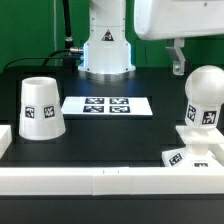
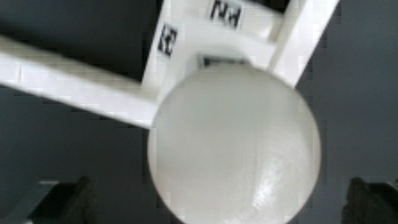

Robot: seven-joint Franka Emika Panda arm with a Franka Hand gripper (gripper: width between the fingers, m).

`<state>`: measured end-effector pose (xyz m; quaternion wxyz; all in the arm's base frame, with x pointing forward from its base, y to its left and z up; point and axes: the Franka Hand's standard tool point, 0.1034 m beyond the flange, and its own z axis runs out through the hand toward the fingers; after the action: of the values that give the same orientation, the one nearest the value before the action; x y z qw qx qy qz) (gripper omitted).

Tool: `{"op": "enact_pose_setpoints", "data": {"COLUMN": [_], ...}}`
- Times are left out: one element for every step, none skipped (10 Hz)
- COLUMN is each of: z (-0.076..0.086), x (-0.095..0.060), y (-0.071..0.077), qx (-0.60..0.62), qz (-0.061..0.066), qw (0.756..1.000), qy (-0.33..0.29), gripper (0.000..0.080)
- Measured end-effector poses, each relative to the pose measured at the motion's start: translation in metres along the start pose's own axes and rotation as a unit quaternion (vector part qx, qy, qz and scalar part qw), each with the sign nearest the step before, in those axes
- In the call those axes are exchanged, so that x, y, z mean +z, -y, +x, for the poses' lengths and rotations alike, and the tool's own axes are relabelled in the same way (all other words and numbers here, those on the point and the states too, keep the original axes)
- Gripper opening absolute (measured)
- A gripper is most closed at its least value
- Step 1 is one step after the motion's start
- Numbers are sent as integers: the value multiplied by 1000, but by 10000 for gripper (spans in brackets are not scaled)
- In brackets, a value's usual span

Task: Assemble lamp

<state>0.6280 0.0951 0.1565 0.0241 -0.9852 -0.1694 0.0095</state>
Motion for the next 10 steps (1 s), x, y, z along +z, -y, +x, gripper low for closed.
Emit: {"op": "enact_pose_setpoints", "data": {"z": [2,5,5,7,8,7,7,8,7,6], "x": [0,0,1,6,10,14,18,21,22,23], "y": [2,0,-1,-2,-4,-4,-5,-5,-6,-6], "qx": [-1,0,-3,-10,-13,-16,-16,-16,-15,-15], "qz": [6,3,2,-4,-8,-8,-7,-8,-7,-7], "qw": [1000,1000,1000,1000,1000,1000,1000,1000,1000,1000], "qy": [18,6,4,-2,-9,-9,-9,-11,-10,-9], "gripper": [698,698,698,698,698,698,698,698,698,698]}}
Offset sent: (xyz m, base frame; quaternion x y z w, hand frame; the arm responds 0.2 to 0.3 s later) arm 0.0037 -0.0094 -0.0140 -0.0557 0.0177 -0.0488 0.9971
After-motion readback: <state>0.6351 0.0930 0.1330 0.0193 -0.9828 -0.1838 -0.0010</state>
